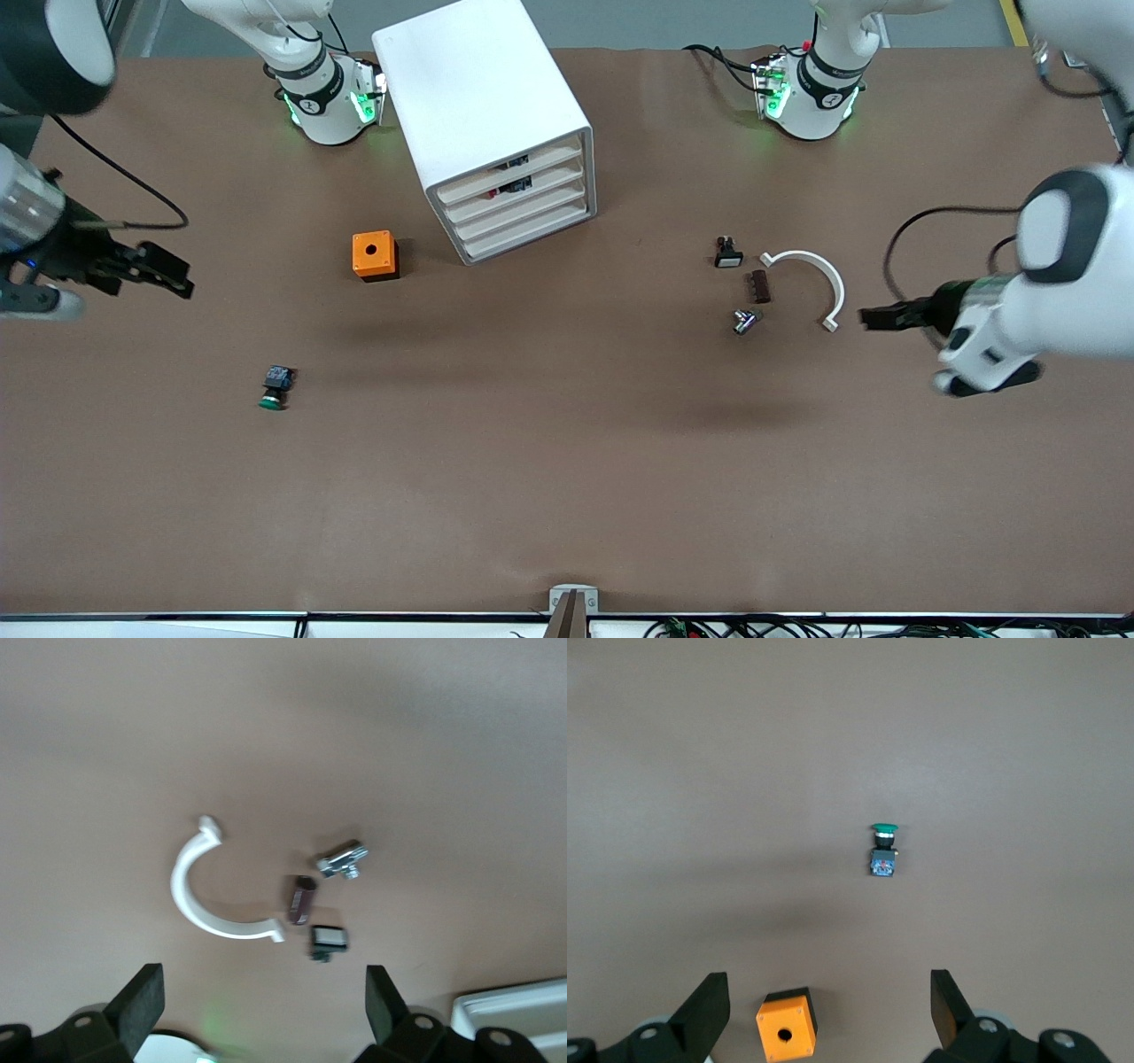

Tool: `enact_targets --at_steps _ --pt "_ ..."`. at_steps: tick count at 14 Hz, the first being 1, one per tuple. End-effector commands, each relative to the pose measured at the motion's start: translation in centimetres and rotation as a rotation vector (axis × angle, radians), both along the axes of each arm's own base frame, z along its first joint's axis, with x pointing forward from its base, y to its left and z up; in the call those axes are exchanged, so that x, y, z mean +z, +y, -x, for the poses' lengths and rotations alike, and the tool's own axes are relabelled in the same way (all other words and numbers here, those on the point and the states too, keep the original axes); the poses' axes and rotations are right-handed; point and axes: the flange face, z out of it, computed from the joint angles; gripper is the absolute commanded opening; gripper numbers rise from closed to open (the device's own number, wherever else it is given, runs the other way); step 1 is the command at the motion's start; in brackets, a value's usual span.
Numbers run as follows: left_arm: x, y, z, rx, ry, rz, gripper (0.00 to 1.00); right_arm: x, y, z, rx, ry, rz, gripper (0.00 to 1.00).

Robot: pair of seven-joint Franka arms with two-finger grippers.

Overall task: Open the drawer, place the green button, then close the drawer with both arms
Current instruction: 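Reach the right gripper to the green button while the left gripper reaches the drawer, then grasp the green button with the right gripper while the left gripper grips the drawer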

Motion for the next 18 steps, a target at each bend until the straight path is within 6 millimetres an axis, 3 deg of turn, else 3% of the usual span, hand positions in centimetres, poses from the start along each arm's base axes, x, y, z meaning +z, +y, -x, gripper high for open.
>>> enact_targets --at_steps 1,7,8,12,18 --pt "-3.2 -6.2 0.0 0.094 0.054 -0.070 1.00 -3.6 -0.2 0.4 0.019 -0.027 -0.001 1.00" --pt "-10.7 -17.2 3.4 0.483 0.266 -0.329 1.00 -13.7 -0.2 -1.0 0.043 -0.074 -0.008 1.00" --pt "-11.6 -18.5 4.0 0.562 0.326 -0.336 1.00 -15.1 -0.3 -1.4 0.041 -0.065 -0.010 1.00" --pt "-11.8 -23.6 4.7 0.821 0.554 -0.288 1.00 -20.8 -1.4 -2.7 0.024 -0.047 -0.017 1.00" --pt "-18.2 -32.2 9.7 1.061 0.902 -0.497 1.00 -28.1 -3.0 -2.7 -0.005 -0.031 -0.026 1.00"
